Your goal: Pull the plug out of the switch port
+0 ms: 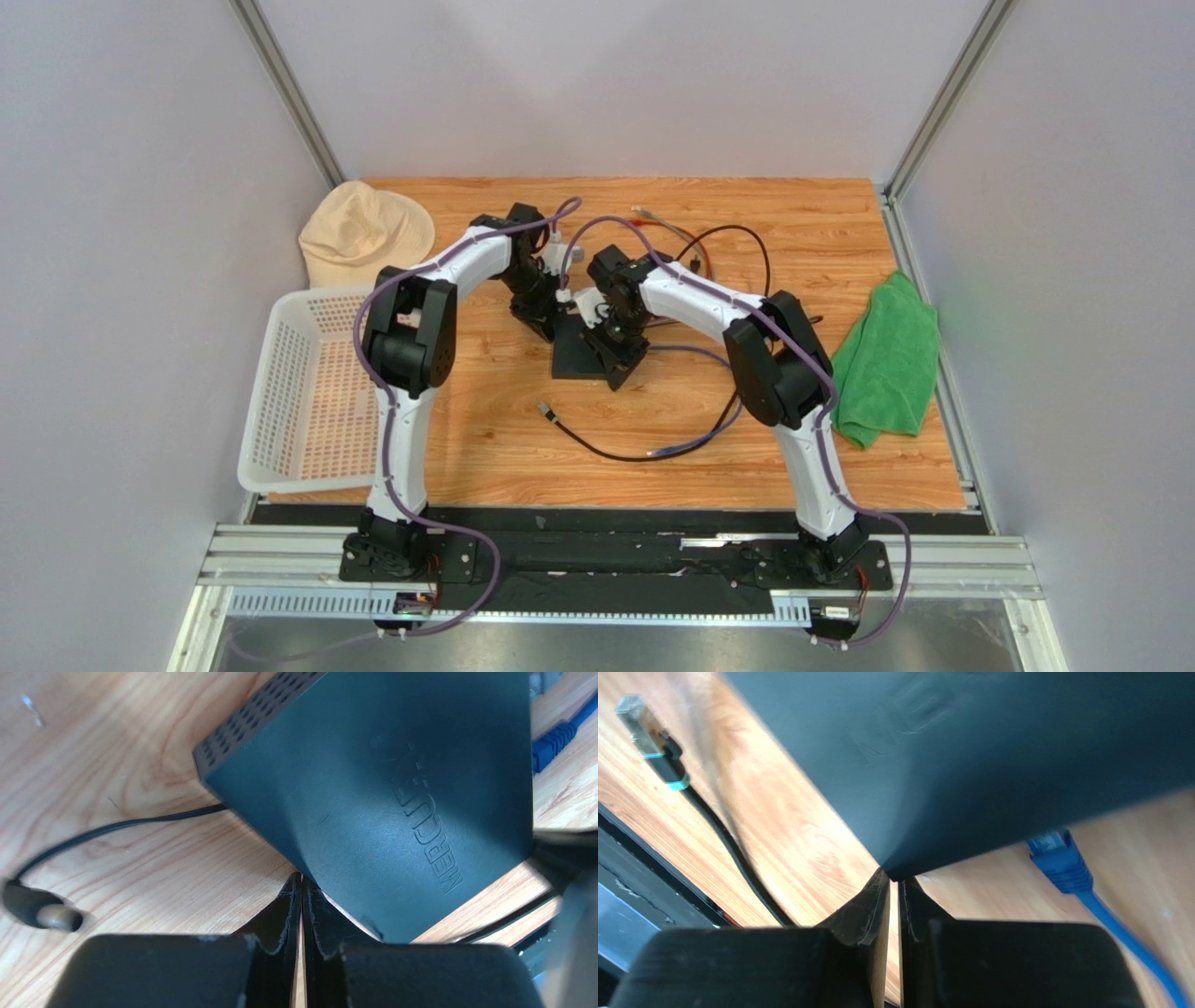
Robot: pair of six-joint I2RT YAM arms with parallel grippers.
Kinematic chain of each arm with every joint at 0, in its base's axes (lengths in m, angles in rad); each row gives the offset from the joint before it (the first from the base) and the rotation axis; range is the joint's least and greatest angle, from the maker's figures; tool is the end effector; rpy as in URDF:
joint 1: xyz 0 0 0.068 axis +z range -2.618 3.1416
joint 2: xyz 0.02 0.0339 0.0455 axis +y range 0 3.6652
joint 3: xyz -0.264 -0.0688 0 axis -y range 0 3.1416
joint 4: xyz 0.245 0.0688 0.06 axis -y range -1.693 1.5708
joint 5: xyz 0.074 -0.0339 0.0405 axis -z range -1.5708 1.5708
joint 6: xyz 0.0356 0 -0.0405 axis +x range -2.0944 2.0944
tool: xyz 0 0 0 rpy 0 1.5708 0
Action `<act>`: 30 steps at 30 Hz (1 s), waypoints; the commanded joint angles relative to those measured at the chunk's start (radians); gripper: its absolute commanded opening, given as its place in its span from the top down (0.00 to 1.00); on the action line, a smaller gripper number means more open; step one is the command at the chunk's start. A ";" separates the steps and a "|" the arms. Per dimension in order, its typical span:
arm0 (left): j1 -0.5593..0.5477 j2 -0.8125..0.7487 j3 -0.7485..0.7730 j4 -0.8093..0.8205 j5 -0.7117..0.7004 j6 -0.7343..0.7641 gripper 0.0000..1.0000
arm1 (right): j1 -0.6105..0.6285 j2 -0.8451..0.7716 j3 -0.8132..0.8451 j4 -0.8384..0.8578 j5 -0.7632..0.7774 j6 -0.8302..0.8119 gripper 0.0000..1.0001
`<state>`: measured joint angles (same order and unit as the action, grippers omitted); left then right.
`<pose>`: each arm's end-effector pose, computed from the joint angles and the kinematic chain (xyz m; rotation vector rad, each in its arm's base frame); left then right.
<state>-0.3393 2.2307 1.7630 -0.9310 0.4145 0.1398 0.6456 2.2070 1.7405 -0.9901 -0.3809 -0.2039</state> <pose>0.4156 -0.1619 0.1602 0.7508 2.8487 -0.6416 0.3394 0.2722 0.1629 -1.2892 2.7688 0.6127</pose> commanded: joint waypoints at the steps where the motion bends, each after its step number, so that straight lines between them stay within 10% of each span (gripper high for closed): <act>1: -0.009 -0.008 0.000 0.004 0.072 -0.023 0.89 | 0.017 -0.026 0.011 0.027 -0.049 -0.029 0.90; 11: 0.026 -0.172 -0.082 0.035 0.038 -0.089 0.70 | -0.058 -0.154 0.045 -0.065 -0.056 -0.049 0.81; 14: 0.060 -0.293 -0.100 0.080 0.014 -0.132 0.61 | -0.145 -0.205 0.106 -0.110 -0.142 -0.057 0.62; 16: 0.072 -0.354 -0.100 0.106 0.038 -0.160 0.53 | -0.220 -0.195 0.195 -0.130 -0.210 -0.010 0.00; 23: 0.074 -0.381 -0.134 0.161 0.219 -0.301 0.46 | -0.317 -0.008 0.543 -0.121 -0.352 -0.025 0.07; 30: 0.077 -0.330 -0.112 0.026 0.296 -0.057 0.50 | -0.330 0.209 0.706 -0.003 -0.521 0.004 0.14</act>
<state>-0.2615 1.8858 1.6459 -0.8127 0.6380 -0.0597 0.3054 2.3032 2.4149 -1.0481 -0.7708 -0.2169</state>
